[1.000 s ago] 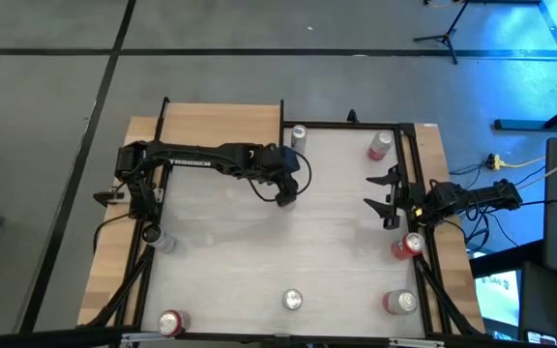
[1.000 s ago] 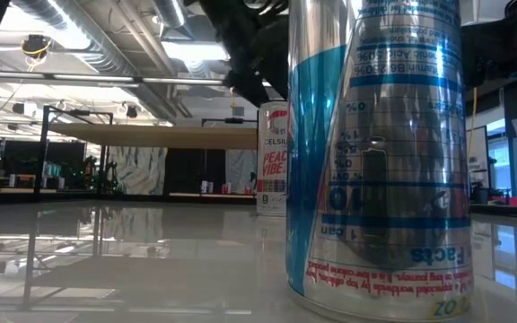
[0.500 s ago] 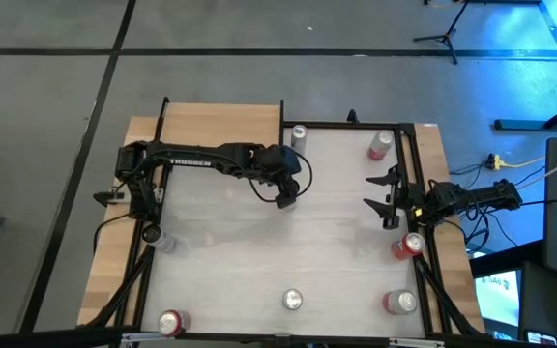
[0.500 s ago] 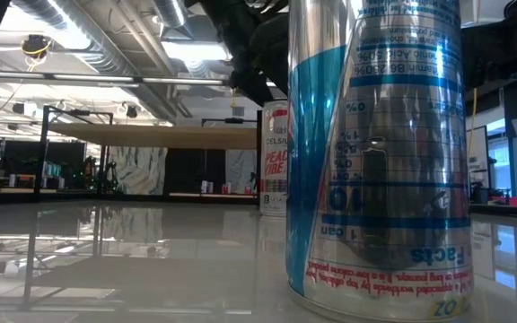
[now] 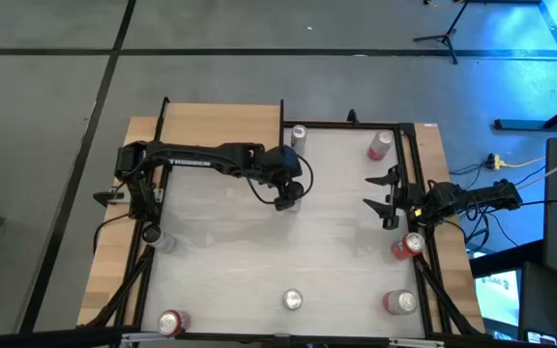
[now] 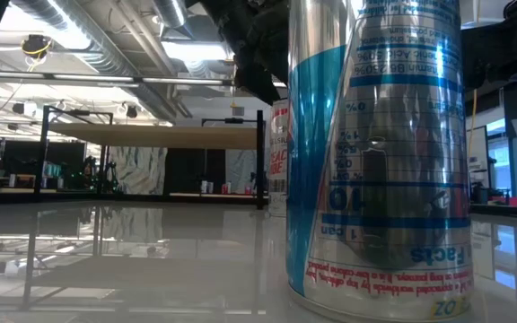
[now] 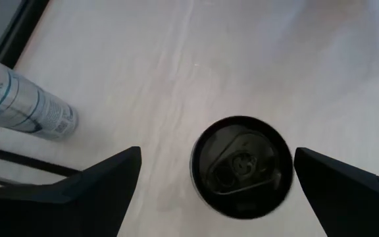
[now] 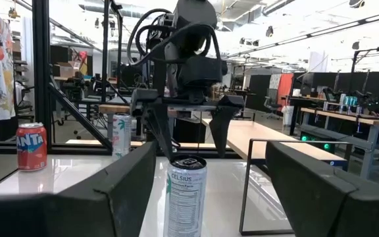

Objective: Place canned beverage on shelf
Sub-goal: Put the top white pink soda can on the shelf

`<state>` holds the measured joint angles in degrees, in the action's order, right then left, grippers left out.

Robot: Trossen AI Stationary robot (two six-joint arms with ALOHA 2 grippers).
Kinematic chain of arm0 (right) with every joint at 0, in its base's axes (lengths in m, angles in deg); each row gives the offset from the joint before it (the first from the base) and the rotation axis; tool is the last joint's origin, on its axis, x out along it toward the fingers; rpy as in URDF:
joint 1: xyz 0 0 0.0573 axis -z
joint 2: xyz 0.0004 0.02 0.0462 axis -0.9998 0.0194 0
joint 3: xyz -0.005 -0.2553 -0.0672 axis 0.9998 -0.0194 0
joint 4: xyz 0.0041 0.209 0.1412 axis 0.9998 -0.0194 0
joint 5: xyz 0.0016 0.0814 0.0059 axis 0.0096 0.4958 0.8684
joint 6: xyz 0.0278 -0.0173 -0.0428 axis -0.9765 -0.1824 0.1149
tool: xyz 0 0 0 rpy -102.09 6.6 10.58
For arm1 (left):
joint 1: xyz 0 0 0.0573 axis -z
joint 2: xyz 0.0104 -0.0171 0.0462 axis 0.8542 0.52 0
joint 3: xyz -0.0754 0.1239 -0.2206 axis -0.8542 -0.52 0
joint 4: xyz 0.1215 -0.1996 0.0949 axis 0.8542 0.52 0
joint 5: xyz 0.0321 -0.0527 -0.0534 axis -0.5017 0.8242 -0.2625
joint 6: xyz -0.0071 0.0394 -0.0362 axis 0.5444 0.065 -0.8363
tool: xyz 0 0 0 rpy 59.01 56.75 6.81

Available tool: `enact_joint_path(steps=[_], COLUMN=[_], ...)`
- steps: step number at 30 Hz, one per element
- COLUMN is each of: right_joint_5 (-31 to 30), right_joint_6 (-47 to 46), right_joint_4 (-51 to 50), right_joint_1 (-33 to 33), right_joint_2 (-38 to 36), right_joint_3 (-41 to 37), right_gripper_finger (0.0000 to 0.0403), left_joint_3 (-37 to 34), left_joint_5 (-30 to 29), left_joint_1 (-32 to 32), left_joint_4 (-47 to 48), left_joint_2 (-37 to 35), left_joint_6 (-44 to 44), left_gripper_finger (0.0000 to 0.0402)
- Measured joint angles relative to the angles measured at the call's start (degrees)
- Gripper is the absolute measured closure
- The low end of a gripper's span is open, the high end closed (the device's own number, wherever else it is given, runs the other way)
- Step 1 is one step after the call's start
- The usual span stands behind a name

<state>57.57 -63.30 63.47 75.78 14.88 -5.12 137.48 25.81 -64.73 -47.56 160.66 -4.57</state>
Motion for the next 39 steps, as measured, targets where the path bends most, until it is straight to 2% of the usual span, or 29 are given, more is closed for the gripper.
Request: enact_joint_path(steps=[4,11,17,28,32,39], right_joint_5=[0.0,0.0,0.0,0.0,0.0,0.0], right_joint_6=[0.0,0.0,0.0,0.0,0.0,0.0], right_joint_4=[0.0,-0.1,-0.4,-0.3,-0.3,-0.3], right_joint_1=[0.0,0.0,0.0,0.0,0.0,0.0], right_joint_2=[0.0,0.0,0.0,0.0,0.0,0.0], right_joint_3=[0.0,0.0,0.0,0.0,0.0,0.0], right_gripper_finger=[0.0116,0.0116,0.0116,0.0116,0.0116,0.0116], left_joint_3=[0.0,-0.3,-3.4,-8.2,-8.3,-8.3], left_joint_5=[3.6,3.0,2.6,2.1,1.9,1.5], left_joint_1=[0.3,0.6,0.6,0.6,0.6,0.6], left_joint_4=[-1.1,-0.9,-1.6,-10.8,-11.0,-10.9], left_joint_2=[-0.6,0.0,0.0,0.0,0.0,0.0], left_joint_6=[0.1,2.7,2.7,3.6,3.0,3.0], left_gripper_finger=[0.0011,0.0011,0.0011,0.0016,0.0052,0.0171])
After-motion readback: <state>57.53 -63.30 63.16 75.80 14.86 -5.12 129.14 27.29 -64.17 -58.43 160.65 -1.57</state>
